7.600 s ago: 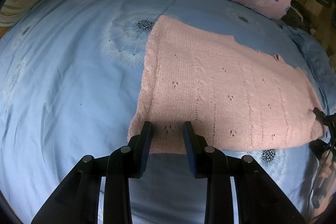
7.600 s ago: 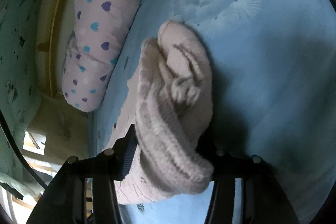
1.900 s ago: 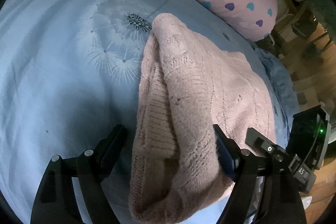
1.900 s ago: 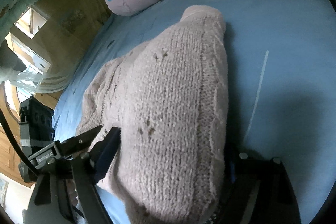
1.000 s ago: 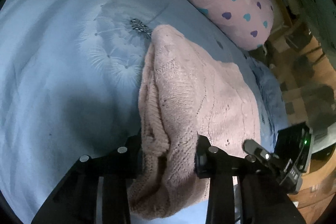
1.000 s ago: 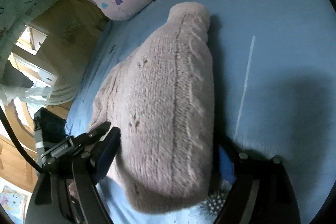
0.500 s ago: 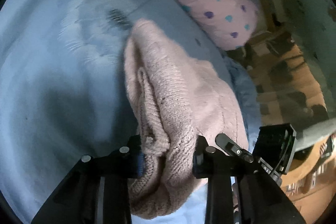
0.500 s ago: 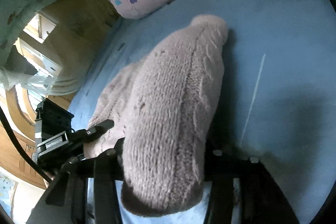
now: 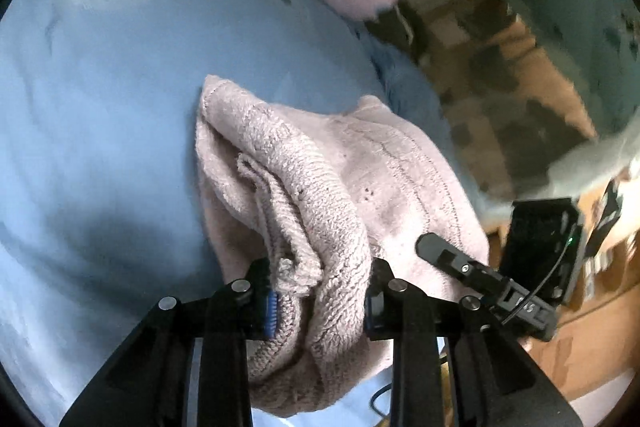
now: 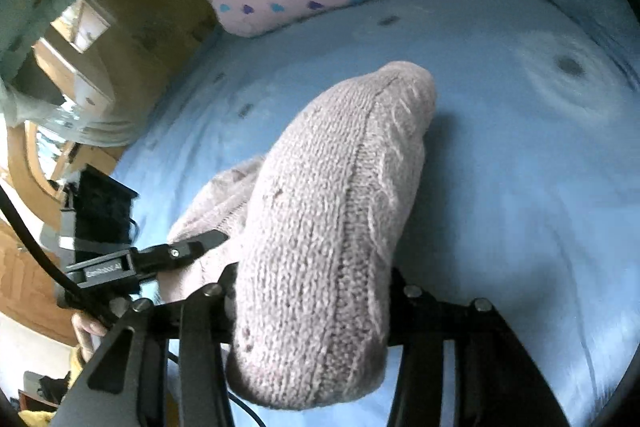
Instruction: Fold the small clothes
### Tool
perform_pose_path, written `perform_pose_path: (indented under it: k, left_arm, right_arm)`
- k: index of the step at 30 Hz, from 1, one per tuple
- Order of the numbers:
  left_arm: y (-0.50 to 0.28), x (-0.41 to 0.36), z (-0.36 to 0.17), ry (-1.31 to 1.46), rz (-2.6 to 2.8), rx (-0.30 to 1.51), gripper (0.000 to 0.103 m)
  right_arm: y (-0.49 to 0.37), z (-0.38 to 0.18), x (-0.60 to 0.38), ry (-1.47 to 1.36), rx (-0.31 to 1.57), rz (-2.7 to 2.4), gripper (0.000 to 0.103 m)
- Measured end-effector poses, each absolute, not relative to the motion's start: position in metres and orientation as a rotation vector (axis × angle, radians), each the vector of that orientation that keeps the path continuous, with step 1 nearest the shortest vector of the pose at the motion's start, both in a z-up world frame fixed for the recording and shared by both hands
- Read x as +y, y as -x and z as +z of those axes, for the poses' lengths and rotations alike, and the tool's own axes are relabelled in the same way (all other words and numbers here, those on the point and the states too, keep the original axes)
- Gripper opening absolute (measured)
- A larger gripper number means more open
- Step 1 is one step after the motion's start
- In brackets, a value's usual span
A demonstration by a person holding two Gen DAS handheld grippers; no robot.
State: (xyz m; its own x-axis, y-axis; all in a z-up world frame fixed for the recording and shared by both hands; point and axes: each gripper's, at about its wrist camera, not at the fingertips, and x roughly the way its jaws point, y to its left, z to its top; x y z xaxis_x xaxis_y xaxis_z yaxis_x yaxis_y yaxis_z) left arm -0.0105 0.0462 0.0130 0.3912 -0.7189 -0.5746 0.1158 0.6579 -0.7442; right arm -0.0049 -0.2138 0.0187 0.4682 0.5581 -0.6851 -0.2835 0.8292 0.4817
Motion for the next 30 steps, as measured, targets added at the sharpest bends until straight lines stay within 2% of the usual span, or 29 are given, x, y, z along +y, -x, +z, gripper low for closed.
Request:
perform_pose_path:
  k: [4,6,9,14,20,22,24,26,27,30]
  left_arm:
    - [0.026,0.018,0.003,0.519,-0.515,1.1,0.025]
    - [0.031,0.004,-0.004,0.394,-0.44,1.12,0.029]
    - [0.038,-0.002,-0.004,0.35,-0.404,1.11,0.034]
    - [0.054,0.007,0.021,0.337,-0.33,1.074,0.034]
    - [0.025,0.013,0.037,0.301,-0.268,0.987,0.034]
    - [0.004,0.008,0.029,0.333,-0.242,1.02,0.034]
    - [-0.01,0.003,0.019,0.342,-0.196,1.048,0.034]
    - [-0.021,-0.007,0.008,0.266,-0.134,1.053,0.027]
    - [-0.025,-0.011,0.003,0.221,-0.092,1.051,0.026]
    - [-0.038,-0.012,-0.008,0.151,-0.006,1.041,0.025]
  right_arm:
    - [0.036,-0.012,-0.234,-0.29,0.995,0.446,0.052]
    - [0.042,-0.035,-0.236,-0.276,1.025,0.402,0.057]
    - [0.049,-0.056,-0.24,-0.26,1.029,0.366,0.065]
    - [0.067,-0.031,-0.254,-0.207,0.996,0.341,0.065]
    - [0.077,0.022,-0.277,-0.149,0.803,0.289,0.065]
    - [0.069,0.025,-0.286,-0.177,0.789,0.254,0.061]
    - [0.05,0.023,-0.282,-0.225,0.797,0.263,0.038]
    - [0.036,0.011,-0.278,-0.227,0.83,0.254,0.023]
    - [0.03,0.003,-0.271,-0.22,0.852,0.259,0.02]
    - [0.008,-0.023,-0.24,-0.168,0.884,0.235,0.02]
